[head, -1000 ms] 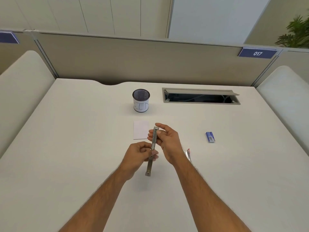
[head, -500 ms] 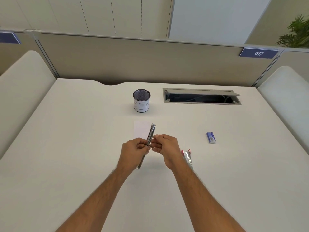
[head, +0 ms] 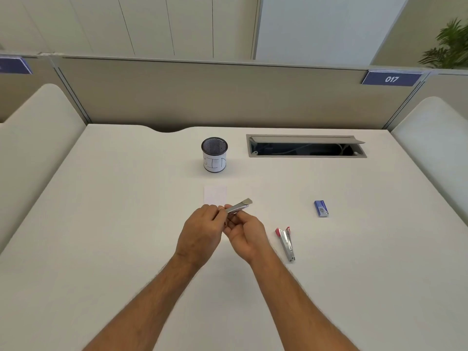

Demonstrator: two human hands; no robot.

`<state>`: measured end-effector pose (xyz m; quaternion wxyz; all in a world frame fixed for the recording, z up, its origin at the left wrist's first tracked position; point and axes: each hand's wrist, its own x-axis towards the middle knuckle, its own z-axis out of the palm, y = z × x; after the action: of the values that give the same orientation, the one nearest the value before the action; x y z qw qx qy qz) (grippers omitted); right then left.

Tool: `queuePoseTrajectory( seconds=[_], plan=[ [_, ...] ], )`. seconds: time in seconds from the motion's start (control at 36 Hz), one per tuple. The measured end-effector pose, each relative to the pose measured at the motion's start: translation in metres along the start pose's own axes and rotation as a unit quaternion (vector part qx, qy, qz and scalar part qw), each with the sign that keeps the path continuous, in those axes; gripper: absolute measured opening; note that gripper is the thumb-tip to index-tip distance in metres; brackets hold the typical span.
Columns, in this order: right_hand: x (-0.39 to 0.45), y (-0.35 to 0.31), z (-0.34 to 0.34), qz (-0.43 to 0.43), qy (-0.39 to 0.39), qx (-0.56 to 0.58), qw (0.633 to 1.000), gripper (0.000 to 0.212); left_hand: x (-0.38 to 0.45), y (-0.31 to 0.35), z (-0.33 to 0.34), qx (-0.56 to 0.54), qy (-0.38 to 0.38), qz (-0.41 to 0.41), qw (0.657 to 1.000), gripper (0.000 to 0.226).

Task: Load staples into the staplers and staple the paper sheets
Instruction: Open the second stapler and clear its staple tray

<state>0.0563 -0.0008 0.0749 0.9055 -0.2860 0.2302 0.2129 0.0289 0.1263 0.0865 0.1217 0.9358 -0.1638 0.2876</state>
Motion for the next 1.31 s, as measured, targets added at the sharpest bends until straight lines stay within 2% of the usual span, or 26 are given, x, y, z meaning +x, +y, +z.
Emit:
queuePoseTrajectory(
  seconds=[0.11, 0.22, 0.42, 0.58, 0.64, 0.78, 0.94, 1.11, 1.22, 1.31],
  plan=[
    [0.001, -0.001, 0.001, -0.003, -0.002, -0.005, 1.0, 0.027, 0.001, -0.002, -0.004, -0.005, 0.001, -0.01, 1.0, 0.005],
    [0.002, -0.002, 0.0, -0.005, -0.008, -0.006, 1.0, 0.03, 0.003, -0.003, -0.008, -0.016, 0.005, -0.029, 0.999, 0.014],
    [0.002, -0.002, -0.004, -0.012, -0.014, -0.03, 0.999, 0.031, 0.004, -0.002, -0.009, -0.035, -0.027, 0.004, 0.999, 0.015],
    [-0.002, 0.004, 0.003, -0.02, -0.061, -0.074, 0.995, 0.044, 0.005, 0.002, -0.012, -0.072, -0.025, -0.066, 0.995, 0.018],
    [-0.002, 0.005, 0.005, -0.025, -0.065, -0.081, 0.994, 0.04, 0.004, 0.003, -0.013, -0.089, -0.028, -0.09, 0.992, 0.02],
    [-0.003, 0.007, 0.006, -0.025, -0.077, -0.06, 0.995, 0.033, 0.001, 0.001, -0.01, -0.115, -0.041, -0.156, 0.98, 0.008],
    [-0.004, 0.011, 0.009, -0.031, -0.077, -0.079, 0.993, 0.031, -0.003, 0.003, -0.003, -0.19, -0.033, -0.26, 0.946, 0.007],
    [-0.001, 0.011, 0.007, -0.061, -0.054, -0.144, 0.986, 0.031, -0.004, 0.007, 0.002, -0.257, -0.105, -0.352, 0.894, 0.024],
    [-0.002, 0.008, 0.007, -0.074, -0.061, -0.149, 0.984, 0.031, 0.0, 0.006, 0.003, -0.306, -0.093, -0.372, 0.871, 0.019],
    [-0.004, 0.007, 0.005, -0.077, -0.069, -0.138, 0.985, 0.032, 0.001, 0.004, 0.001, -0.326, -0.086, -0.367, 0.867, 0.029]
  ],
)
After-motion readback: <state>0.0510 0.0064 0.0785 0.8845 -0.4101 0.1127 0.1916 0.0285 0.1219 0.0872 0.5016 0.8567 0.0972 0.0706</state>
